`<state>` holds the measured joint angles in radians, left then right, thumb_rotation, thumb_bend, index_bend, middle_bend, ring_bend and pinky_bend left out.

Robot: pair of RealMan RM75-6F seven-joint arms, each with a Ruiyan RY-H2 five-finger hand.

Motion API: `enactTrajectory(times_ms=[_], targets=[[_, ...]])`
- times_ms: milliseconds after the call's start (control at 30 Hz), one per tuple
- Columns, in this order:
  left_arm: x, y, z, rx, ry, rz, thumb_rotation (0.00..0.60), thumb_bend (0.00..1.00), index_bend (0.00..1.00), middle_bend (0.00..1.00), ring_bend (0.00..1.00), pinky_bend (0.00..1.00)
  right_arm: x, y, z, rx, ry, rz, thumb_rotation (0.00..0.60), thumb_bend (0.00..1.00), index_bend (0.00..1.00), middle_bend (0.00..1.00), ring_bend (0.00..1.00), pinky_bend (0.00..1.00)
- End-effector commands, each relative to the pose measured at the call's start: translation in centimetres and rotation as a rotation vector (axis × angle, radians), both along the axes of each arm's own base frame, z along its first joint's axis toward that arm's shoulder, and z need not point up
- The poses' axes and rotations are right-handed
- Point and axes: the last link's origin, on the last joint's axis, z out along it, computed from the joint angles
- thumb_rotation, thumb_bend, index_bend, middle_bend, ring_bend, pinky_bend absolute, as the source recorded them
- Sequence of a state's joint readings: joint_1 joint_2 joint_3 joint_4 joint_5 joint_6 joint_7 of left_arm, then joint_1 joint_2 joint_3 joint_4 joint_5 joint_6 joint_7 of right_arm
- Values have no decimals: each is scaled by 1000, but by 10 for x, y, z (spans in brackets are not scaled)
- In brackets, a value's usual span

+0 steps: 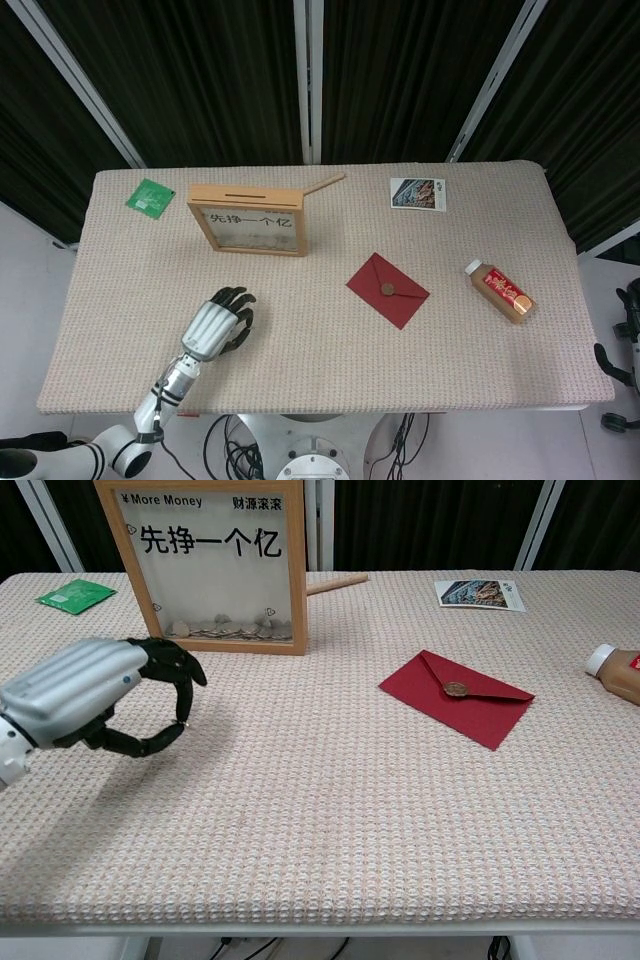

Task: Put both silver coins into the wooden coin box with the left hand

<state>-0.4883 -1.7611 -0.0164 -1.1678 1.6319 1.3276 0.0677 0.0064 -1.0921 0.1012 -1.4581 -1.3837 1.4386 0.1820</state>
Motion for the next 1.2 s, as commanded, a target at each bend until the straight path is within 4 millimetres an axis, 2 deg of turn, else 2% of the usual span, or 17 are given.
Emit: enactTrajectory(times_ms=[33,233,333,433,533,667,900,1200], targets=[[11,12,47,97,-67,34,600,457,641,292,167,285,1,-1,0,1,-1,5,600,303,0,0,0,0],[30,31,115,223,-152,74,600,456,656,313,176,303,4,-3,-2,1,-2,19,600,303,0,0,0,0],[46,45,141,268,-175,67,600,456,656,313,176,301,5,-4,-2,1,0,25,600,303,0,0,0,0],[67,65,164,299,-199,58,600,456,658,313,176,296,8,-5,-3,5,2,30,600,303,0,0,0,0],[86,88,178,314,-191,47,600,456,663,314,176,301,10,-7,-3,3,4,36,600,303,0,0,0,0],[107,115,178,263,-185,71,600,461,663,318,178,300,13,-7,-4,0,7,42,600,303,0,0,0,0],[129,158,152,191,-166,151,600,496,665,324,181,296,10,-7,-8,9,7,31,600,303,0,0,0,0],[133,182,128,133,-89,227,600,495,664,324,185,293,0,-7,-3,-5,-5,11,600,303,0,0,0,0]])
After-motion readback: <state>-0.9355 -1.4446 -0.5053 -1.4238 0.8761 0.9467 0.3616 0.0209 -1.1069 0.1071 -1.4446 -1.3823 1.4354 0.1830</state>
